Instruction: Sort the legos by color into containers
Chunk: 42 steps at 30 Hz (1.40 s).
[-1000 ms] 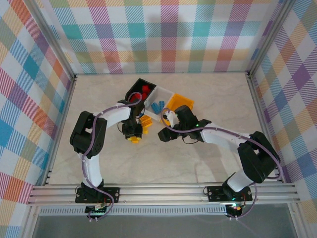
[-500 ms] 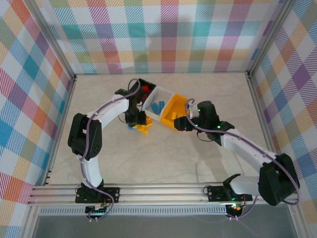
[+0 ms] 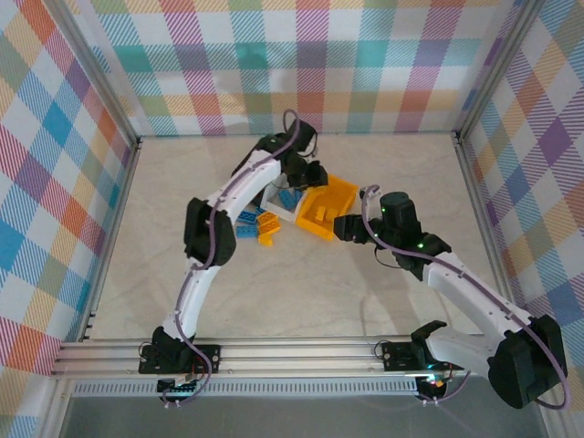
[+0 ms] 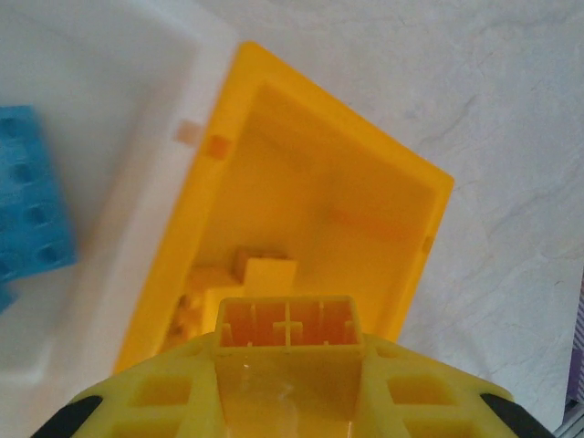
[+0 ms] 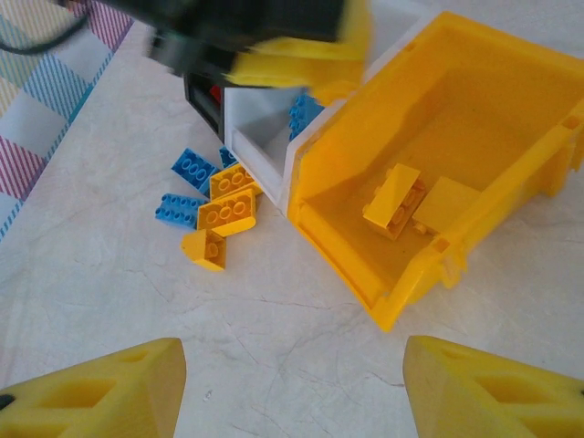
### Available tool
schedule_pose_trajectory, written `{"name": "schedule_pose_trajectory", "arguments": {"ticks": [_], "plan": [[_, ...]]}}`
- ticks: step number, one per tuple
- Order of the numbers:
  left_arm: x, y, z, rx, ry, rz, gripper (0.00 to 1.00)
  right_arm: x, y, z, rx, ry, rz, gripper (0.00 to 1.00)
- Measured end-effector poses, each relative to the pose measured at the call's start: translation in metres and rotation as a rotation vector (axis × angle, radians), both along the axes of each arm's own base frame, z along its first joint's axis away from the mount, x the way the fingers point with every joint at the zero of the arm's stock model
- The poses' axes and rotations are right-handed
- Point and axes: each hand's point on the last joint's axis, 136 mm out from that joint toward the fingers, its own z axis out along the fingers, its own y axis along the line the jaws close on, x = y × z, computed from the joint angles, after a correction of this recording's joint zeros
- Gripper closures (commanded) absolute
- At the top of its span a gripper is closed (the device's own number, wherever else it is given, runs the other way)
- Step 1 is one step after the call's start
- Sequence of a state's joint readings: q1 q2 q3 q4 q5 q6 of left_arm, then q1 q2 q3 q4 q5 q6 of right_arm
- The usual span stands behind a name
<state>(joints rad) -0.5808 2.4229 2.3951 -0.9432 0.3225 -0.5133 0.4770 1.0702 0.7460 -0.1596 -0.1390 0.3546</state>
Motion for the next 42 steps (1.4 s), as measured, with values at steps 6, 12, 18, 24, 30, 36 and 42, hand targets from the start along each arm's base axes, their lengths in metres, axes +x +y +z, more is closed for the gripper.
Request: {"name": "schedule_pose_trajectory", "arguments": {"ticks": [6, 12, 18, 24, 30, 36, 42], "plan": [[0.004, -0.021, -0.021, -0.038, 0.047, 0.008, 0.49, -0.004, -0.004, 0.002, -0.006, 0.002, -0.008, 0.35], [0.003, -0.025, -0.015, -0.07, 0.06, 0.011, 0.31, -0.006, -0.004, -0.003, -0.016, 0.022, -0.007, 0.35], [0.0, -0.022, -0.01, -0.058, 0.057, -0.003, 0.28, -0.002, 0.005, -0.024, -0.06, 0.085, 0.024, 0.36], [-0.02, 0.018, 0.037, 0.054, -0.035, -0.012, 0.27, 0.007, 0.058, -0.027, -0.152, 0.11, 0.172, 0.36], [-0.07, 0.133, 0.097, 0.106, -0.109, 0.124, 0.25, 0.003, 0.145, -0.045, -0.23, 0.15, 0.36, 0.36], [-0.121, 0.24, 0.072, 0.172, -0.045, 0.32, 0.24, -0.006, 0.206, -0.09, -0.305, 0.23, 0.479, 0.36], [-0.167, 0.272, 0.046, 0.201, 0.027, 0.363, 0.23, 0.004, 0.219, -0.12, -0.367, 0.303, 0.48, 0.36]]}}
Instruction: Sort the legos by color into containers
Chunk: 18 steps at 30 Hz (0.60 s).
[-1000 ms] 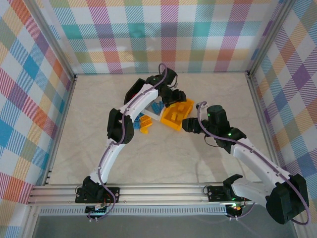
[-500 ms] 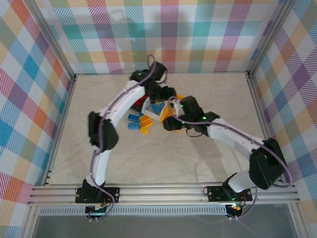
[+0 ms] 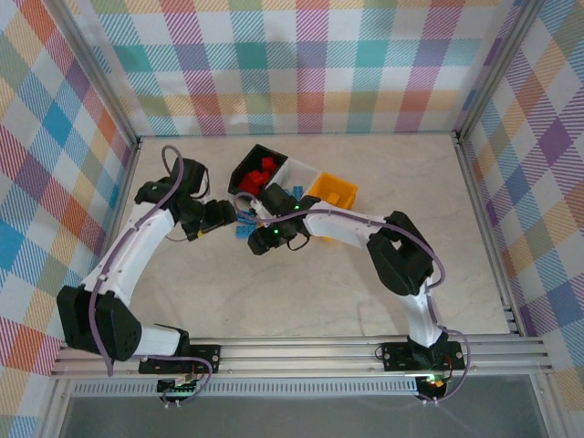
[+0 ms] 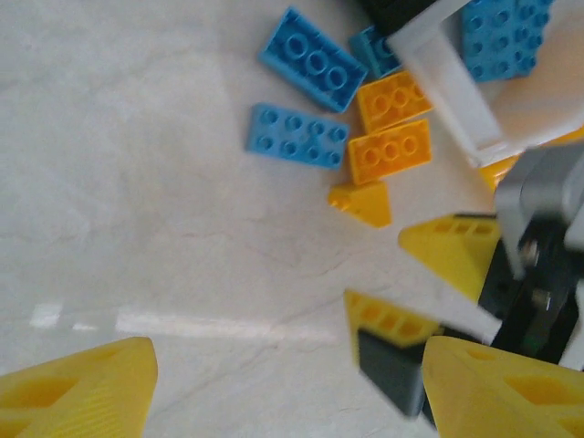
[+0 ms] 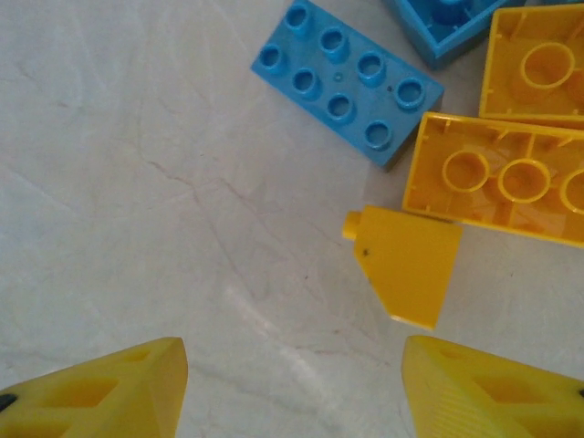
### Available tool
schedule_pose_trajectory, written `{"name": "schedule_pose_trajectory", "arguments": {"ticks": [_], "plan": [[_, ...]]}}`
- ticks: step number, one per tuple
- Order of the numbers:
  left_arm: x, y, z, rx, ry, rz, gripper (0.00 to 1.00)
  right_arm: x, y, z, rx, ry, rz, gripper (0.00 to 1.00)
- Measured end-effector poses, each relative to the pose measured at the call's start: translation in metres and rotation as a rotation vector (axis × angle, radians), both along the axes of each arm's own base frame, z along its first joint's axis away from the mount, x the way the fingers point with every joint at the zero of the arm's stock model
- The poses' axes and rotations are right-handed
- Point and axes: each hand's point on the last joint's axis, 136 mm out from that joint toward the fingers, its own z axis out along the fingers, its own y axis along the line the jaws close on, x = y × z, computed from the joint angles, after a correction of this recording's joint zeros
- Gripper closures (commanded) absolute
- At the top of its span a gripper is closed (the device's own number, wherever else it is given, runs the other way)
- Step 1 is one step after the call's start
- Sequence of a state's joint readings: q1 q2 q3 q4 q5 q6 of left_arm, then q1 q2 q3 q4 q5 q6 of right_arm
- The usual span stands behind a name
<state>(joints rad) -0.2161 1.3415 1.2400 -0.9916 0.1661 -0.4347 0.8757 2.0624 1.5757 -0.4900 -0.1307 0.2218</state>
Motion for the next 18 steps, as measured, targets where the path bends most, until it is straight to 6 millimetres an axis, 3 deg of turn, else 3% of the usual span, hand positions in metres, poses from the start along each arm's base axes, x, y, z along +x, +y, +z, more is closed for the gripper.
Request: {"name": "schedule_pose_trajectory", "arguments": {"ticks": [6, 18], "plan": [[-0.012, 0.009, 0.004, -0.012, -0.023, 0.016, 0.23, 0.006, 0.003, -0.013, -0.04, 0.015, -0.008, 0.36], [-0.013, 0.008, -0.002, -0.034, -0.001, 0.01, 0.23, 0.021, -0.004, -0.015, -0.111, -0.042, -0.047, 0.37]]}}
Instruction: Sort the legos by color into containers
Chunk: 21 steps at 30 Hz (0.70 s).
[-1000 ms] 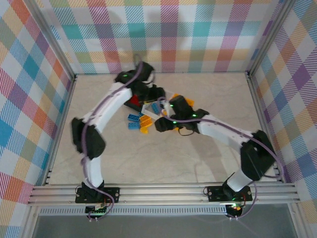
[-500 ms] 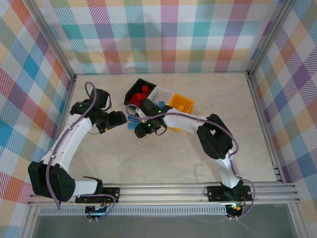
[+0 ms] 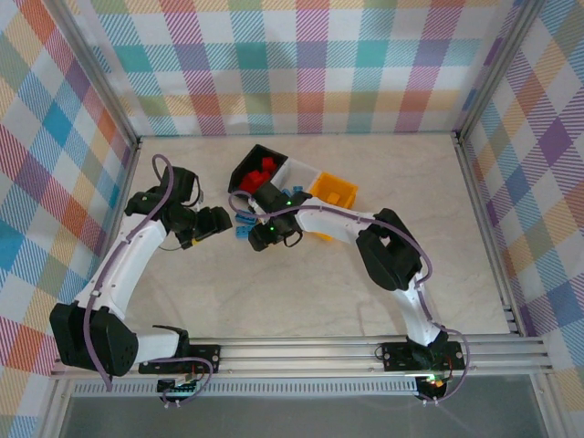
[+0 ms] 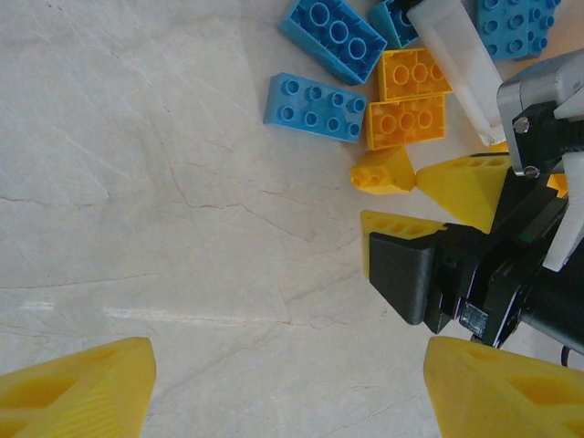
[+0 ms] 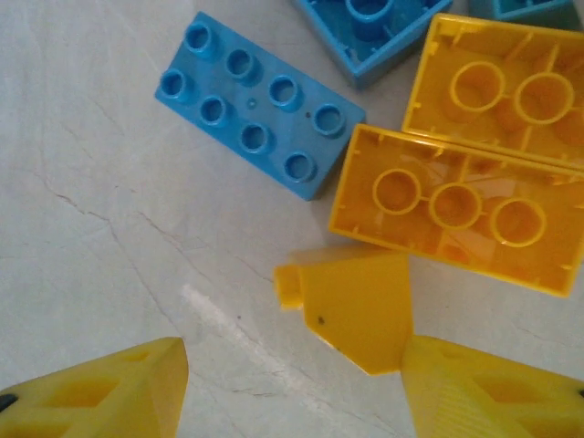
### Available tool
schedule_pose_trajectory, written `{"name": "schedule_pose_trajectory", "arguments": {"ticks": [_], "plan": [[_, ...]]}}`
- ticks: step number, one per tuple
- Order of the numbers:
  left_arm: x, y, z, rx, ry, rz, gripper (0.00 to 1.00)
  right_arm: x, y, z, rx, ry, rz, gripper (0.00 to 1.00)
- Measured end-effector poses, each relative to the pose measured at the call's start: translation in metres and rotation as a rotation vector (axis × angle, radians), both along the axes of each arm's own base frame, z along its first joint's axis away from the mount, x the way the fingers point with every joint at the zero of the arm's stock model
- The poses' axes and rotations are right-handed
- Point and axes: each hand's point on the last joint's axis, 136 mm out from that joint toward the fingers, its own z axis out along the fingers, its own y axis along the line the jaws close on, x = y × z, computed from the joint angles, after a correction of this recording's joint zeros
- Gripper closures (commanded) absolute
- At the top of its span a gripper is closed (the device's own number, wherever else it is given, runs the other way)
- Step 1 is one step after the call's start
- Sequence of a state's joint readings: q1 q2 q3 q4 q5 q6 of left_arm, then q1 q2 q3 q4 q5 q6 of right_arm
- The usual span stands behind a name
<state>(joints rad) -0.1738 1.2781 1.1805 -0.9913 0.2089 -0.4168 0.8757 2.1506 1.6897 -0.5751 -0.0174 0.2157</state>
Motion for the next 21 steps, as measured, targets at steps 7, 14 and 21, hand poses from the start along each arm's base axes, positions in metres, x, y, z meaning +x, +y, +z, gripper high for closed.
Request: {"name": "schedule_pose_trajectory", "arguments": {"ticks": [7, 14, 21], "plan": [[0.002, -0.002, -0.006, -0.008, 0.018, -0.01, 0.22, 0.001, -0.008, -0.005, -0.041, -0.014, 0.008, 0.36], [0.006, -0.002, -0.012, -0.01, 0.024, -0.008, 0.22, 0.002, -0.006, -0.008, -0.053, -0.026, 0.048, 0.36], [0.002, 0.0, -0.019, -0.011, 0.046, -0.007, 0.22, 0.01, 0.012, -0.011, -0.021, -0.027, 0.081, 0.36]]}}
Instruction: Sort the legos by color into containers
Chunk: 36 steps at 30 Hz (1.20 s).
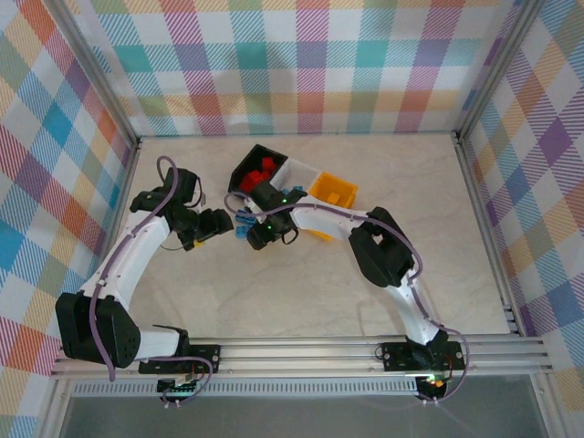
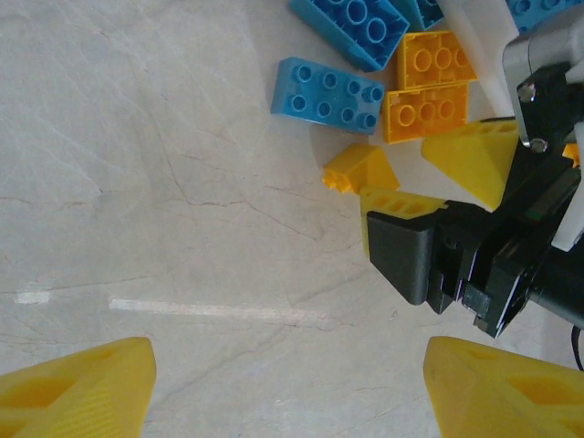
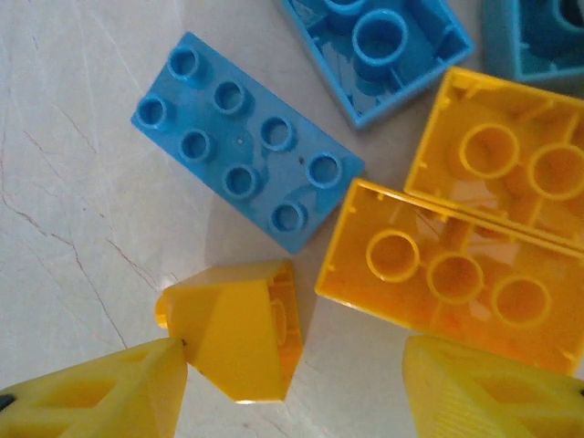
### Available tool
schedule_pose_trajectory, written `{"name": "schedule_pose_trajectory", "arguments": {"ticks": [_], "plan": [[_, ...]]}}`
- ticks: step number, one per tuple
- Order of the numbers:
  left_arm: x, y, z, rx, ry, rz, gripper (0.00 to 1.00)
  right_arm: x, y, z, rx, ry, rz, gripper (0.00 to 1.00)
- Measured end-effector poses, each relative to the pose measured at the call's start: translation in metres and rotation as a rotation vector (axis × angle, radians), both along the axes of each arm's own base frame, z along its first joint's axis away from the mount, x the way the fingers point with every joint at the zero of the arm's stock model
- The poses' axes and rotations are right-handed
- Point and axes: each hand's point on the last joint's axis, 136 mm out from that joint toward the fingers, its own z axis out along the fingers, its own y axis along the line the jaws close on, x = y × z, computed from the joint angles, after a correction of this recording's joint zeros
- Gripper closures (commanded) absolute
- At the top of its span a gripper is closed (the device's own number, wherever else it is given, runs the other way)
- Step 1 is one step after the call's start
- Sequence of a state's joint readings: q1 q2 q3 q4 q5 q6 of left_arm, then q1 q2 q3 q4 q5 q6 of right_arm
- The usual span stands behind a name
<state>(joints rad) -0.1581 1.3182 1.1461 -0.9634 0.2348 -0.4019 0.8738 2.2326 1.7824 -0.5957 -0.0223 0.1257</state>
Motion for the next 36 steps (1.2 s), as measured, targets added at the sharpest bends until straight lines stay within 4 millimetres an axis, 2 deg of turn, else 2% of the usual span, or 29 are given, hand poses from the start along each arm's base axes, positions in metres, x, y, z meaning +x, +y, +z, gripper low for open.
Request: {"name": "schedule_pose_trajectory", "arguments": {"ticks": [7, 15, 20, 27, 32, 36], "plan": [[-0.004, 0.004, -0.007, 0.004, 0.021, 0.01, 0.22, 0.001, 0.013, 0.0, 0.033, 0.017, 0.019, 0.37], [-0.006, 0.005, -0.01, 0.003, 0.031, 0.011, 0.22, -0.013, 0.022, -0.002, 0.052, 0.047, 0.052, 0.38], [-0.006, 0.006, -0.01, -0.002, 0.032, 0.012, 0.22, -0.018, 0.024, -0.009, 0.043, 0.062, 0.062, 0.41], [-0.007, 0.008, -0.012, 0.001, 0.037, 0.013, 0.22, -0.016, 0.023, -0.019, 0.026, 0.054, 0.057, 0.54], [-0.006, 0.01, -0.013, 0.003, 0.035, 0.01, 0.22, -0.01, 0.025, -0.02, 0.021, 0.029, 0.051, 0.72], [-0.006, 0.01, -0.012, 0.003, 0.035, 0.011, 0.22, -0.007, 0.025, -0.02, 0.023, 0.016, 0.05, 0.74]]}}
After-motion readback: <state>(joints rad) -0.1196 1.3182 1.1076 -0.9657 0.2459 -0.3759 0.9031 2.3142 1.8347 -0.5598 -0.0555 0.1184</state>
